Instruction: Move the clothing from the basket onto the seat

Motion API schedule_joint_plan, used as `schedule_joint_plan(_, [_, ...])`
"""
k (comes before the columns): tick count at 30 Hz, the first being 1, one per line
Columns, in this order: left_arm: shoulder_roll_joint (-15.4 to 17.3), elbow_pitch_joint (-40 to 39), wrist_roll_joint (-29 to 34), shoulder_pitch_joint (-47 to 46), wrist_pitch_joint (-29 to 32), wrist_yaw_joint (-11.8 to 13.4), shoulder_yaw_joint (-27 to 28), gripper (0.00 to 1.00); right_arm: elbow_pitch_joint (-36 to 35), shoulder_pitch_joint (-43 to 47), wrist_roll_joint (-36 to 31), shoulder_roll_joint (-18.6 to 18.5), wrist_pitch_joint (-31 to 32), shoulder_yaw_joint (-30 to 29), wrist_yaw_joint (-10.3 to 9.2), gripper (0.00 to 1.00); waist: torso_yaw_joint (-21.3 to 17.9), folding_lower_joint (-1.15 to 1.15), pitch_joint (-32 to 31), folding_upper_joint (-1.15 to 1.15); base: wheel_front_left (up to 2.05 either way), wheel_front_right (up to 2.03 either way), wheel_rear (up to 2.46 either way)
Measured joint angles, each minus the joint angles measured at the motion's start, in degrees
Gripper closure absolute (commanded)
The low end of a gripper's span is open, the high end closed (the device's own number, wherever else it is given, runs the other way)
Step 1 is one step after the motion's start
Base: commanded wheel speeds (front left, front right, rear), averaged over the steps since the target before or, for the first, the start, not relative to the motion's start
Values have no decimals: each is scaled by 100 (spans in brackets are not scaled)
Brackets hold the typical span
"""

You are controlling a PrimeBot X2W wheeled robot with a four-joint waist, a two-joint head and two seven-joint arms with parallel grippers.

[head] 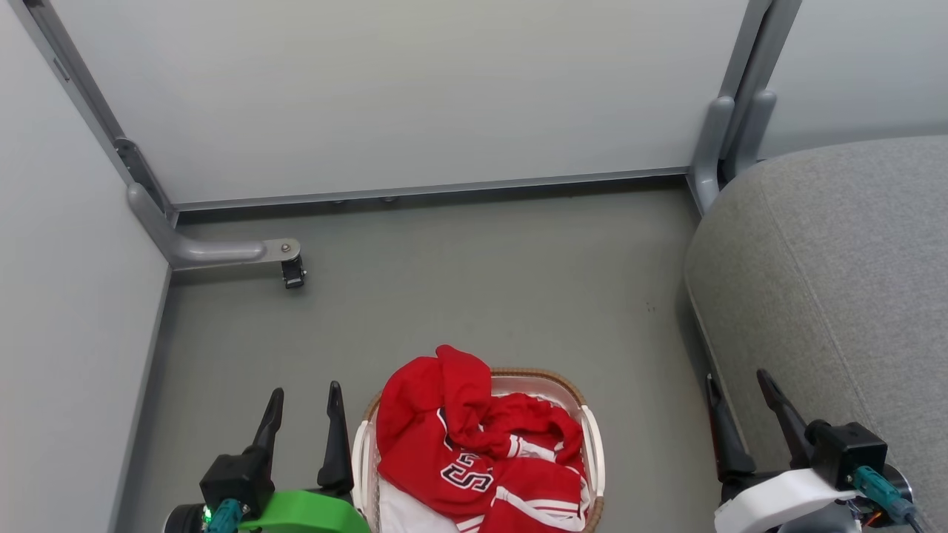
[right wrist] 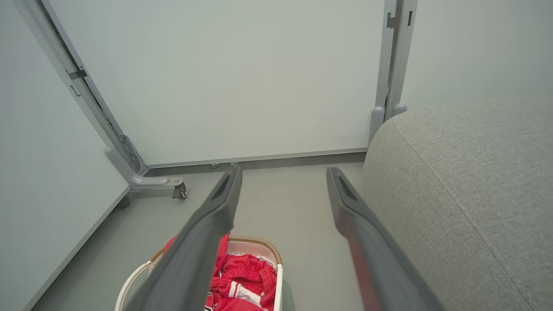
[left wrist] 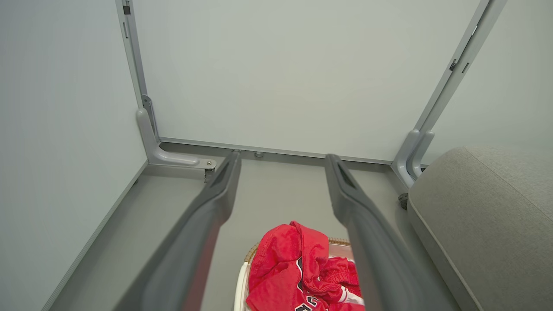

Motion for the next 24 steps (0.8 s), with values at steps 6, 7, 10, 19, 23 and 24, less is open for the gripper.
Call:
schedule_joint_plan(6, [1, 1, 0, 2, 0, 9, 2, 0, 0, 3, 5, 0, 0, 0, 0, 0, 1, 0, 8, 0, 0, 0, 0])
schedule_joint_plan(7, [1, 0, 0, 2, 0, 10, 0, 0, 0, 4, 8, 0, 0, -2, 0, 0, 2, 0, 12, 0, 0, 0, 0])
schedule_joint_plan(10, [1, 0, 0, 4, 0, 10, 0, 0, -1, 5, 10, 0, 0, -2, 0, 0, 0, 0, 21, 0, 0, 0, 0])
schedule_joint_plan(19, [1, -4, 0, 5, 0, 10, -7, 0, -18, 5, 19, 0, 0, -15, 0, 0, -12, 0, 53, 0, 0, 0, 0])
schedule_joint_plan(23, [1, -24, 22, 4, 0, 11, -9, 0, -113, 0, 19, 0, -1, -52, 0, 0, -10, 0, 118, 0, 0, 0, 0])
schedule_joint_plan(24, [1, -26, 32, -7, 0, 11, -9, 0, -147, -9, 19, 0, -1, -66, 1, 0, -10, 0, 149, 0, 0, 0, 0])
